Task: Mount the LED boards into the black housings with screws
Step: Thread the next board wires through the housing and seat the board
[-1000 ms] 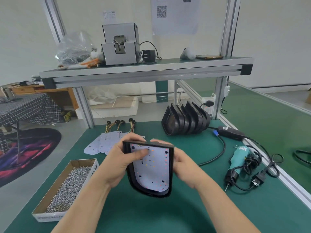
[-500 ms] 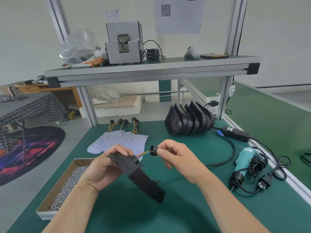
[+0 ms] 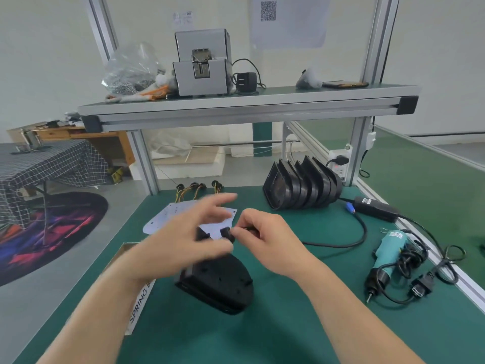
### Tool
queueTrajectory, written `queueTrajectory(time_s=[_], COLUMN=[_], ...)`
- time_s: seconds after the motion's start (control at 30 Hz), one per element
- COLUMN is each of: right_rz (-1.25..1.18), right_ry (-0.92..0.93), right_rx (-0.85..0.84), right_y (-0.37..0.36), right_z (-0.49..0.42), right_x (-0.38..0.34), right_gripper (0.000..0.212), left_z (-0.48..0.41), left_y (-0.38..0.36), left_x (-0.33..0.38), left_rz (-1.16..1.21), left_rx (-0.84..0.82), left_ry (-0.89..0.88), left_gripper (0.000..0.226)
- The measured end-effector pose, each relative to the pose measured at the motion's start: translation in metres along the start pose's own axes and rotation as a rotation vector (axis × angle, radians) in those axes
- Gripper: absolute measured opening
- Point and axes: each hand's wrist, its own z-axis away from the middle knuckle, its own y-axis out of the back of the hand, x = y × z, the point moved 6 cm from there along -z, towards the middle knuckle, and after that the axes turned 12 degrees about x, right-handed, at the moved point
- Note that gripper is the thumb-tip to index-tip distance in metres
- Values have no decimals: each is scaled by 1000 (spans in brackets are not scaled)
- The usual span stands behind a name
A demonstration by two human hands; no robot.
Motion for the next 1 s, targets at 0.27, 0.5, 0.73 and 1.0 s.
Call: queueTrajectory(time_s=[0.27,0.5,0.73,1.0], right_rz=[185,95,74,675], right_ry=[225,207,49,72], right_rx=[28,242,231,-103], right_y=[3,15,13,-15], right_z=[-1,4,6,10], right_x=[-23,-29,-18,-46], right_gripper=[29,28,29,17], left_z=[-7,-1,-4,-18], left_y=[-27,-11,-2,-24], left_x=[1,-41,-33,-10], left_rz=[-648,-559,-498,-607], left_rx=[164,-37,116,261], left_ry=[-138,195,97,58], left_gripper=[14,11,13,17])
